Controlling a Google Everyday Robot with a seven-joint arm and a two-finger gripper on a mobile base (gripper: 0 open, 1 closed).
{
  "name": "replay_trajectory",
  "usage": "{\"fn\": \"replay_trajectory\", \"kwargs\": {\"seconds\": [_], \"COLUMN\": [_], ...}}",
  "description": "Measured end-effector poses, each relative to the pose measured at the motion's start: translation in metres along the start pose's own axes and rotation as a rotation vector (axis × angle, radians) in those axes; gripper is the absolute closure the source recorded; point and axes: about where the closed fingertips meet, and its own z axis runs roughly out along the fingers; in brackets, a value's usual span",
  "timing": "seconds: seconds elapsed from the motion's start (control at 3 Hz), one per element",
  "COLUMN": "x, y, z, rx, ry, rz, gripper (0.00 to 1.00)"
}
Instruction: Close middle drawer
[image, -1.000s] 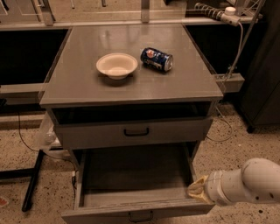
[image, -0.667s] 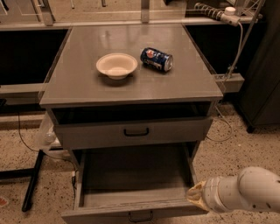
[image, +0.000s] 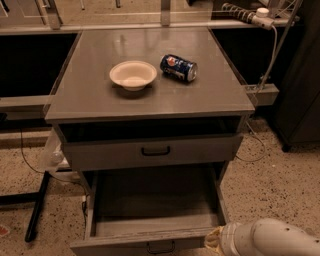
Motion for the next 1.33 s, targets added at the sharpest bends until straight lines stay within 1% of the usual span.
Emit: {"fn": "replay_trajectory", "kwargs": {"seconds": [0.33,0.67,1.0,1.33], "x": [0.005,0.008,0.008,0.008], "y": [0.000,0.003,0.003,0.003], "z": [0.034,0.061,0.063,0.063], "rx": [0.010,0.000,-0.001,-0.001], "ry": [-0.006,-0.013,-0.015,-0.015], "rz": [-0.026,-0.060,-0.060,-0.060], "gripper": [1.00,1.00,0.82,0.59]}}
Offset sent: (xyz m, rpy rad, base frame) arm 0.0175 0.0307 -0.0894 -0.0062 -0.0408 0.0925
